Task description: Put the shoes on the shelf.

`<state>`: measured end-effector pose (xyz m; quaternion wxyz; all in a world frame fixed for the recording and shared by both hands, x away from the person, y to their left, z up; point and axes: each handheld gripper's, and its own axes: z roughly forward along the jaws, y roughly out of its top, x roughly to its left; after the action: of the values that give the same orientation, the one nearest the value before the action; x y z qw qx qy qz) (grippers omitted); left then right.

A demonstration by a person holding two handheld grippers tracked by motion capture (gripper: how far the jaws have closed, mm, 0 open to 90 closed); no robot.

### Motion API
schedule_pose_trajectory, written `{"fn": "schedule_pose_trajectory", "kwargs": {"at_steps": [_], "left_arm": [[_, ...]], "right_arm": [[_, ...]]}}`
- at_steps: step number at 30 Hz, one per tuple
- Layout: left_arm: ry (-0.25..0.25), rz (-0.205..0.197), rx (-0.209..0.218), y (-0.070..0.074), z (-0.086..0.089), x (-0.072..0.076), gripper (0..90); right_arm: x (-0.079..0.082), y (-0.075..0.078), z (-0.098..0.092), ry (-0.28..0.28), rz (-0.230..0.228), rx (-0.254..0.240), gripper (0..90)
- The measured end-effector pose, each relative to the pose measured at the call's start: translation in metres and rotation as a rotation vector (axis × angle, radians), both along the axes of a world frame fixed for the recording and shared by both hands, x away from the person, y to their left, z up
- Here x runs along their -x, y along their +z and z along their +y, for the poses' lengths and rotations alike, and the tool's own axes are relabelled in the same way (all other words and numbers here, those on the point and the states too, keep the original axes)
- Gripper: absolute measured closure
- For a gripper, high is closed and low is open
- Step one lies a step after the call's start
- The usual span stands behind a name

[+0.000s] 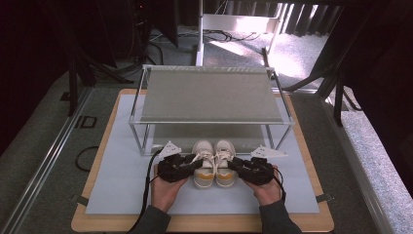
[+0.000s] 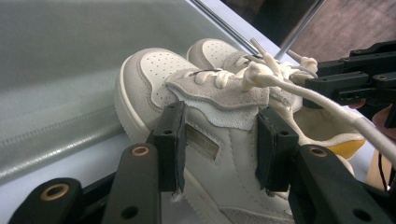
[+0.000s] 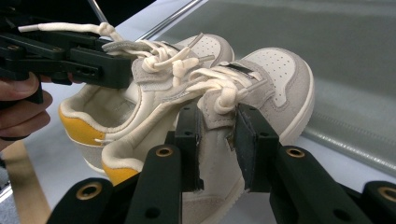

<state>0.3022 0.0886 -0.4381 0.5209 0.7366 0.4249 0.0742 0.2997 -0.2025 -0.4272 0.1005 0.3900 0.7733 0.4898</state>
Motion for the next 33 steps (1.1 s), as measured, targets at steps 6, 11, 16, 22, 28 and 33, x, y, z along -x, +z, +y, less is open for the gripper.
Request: {"fn": "schedule_pose_trajectory", "kwargs": {"at_steps": [6,11,16,22,28,33], "left_arm": [[0.015,-0.008,0.010,0.001,0.001,-0.006,58.7],[0.026,-0.018,0.015,0.000,0.002,-0.011,58.7],[0.035,-0.022,0.013,-0.001,0.001,-0.016,58.7],[0.057,-0.028,0.025,-0.004,-0.002,-0.024,58.7],[0.068,-0.029,0.029,-0.007,-0.003,-0.029,58.7],[0.082,-0.032,0.031,-0.010,-0.002,-0.033,58.7]], "right_arm": [[-0.007,0.002,0.002,-0.007,-0.012,-0.003,71.9],[-0.012,0.002,0.003,-0.013,-0.021,-0.005,71.8],[-0.018,0.000,0.004,-0.025,-0.024,-0.011,71.8],[-0.024,-0.003,0.005,-0.039,-0.030,-0.015,71.8],[-0.030,-0.006,0.005,-0.052,-0.031,-0.019,71.8],[-0.034,-0.009,0.006,-0.057,-0.029,-0.027,71.8]]}}
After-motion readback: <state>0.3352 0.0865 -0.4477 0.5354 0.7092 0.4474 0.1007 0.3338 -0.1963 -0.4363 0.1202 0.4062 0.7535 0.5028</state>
